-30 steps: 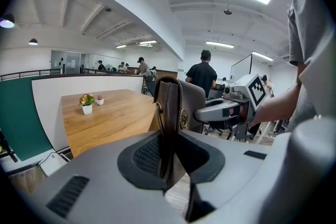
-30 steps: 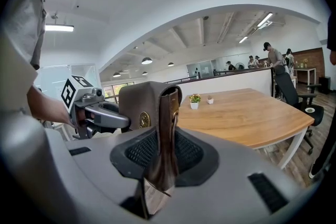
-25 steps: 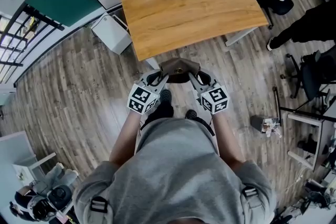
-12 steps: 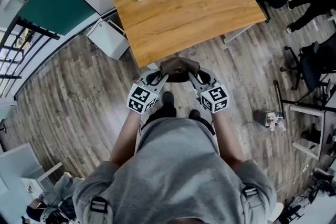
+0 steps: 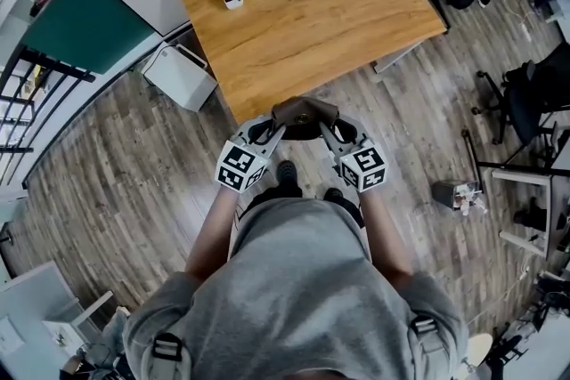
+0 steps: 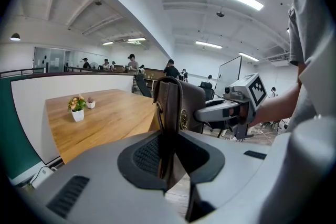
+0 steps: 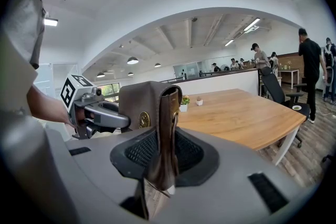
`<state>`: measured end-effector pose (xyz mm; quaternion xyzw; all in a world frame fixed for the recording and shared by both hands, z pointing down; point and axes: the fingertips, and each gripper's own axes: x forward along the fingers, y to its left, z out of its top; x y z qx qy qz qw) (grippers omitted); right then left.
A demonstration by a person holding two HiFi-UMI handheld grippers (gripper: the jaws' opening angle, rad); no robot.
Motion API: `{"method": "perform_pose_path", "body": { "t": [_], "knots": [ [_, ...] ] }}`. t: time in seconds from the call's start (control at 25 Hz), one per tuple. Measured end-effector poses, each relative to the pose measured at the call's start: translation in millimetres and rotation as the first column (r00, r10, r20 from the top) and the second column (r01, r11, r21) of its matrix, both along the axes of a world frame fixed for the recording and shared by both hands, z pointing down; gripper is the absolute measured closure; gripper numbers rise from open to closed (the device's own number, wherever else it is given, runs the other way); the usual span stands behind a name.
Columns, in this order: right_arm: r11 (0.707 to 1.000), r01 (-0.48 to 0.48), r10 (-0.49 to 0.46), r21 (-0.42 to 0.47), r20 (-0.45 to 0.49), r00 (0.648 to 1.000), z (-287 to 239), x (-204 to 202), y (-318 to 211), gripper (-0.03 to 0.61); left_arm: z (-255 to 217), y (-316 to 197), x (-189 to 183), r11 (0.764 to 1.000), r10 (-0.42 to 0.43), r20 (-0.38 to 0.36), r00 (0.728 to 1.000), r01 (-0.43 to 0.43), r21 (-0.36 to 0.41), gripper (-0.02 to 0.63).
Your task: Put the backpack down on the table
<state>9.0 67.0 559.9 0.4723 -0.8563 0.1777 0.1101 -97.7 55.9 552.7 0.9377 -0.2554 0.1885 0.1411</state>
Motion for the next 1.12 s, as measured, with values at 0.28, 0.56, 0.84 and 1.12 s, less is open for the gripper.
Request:
{"method": "perform_pose_path", "body": {
  "t": [0.28, 0.56, 0.84, 1.12],
  "knots": [
    [0.999, -0.033, 0.033, 0.004, -0.003, 0.999, 1.9, -8.5, -5.6, 0.48, 1.6, -10.0, -8.0, 1.0, 0.03, 0.0, 1.0, -0.03, 0.009, 0.531],
    [0.999, -0.04, 0.04, 0.003, -0.011, 0.999, 1.0, -15.4, -5.8, 0.479, 1.6, -11.6, -14.8, 0.999, 0.035, -0.006, 0.999, -0.035, 0.011, 0.531],
    [1.0, -0.03, 0.03, 0.003, -0.02, 0.999, -1.6, -22.1, -9.6, 0.479, 0.0, -13.4, -21.8, 1.0, 0.027, -0.014, 1.0, -0.027, 0.01, 0.532],
    [1.0, 0.004, -0.004, 0.003, -0.022, 1.0, 3.5, -29.8, -15.9, 0.479, 5.1, -17.3, -29.8, 1.0, -0.002, -0.015, 1.0, 0.002, 0.012, 0.532]
  ]
}}
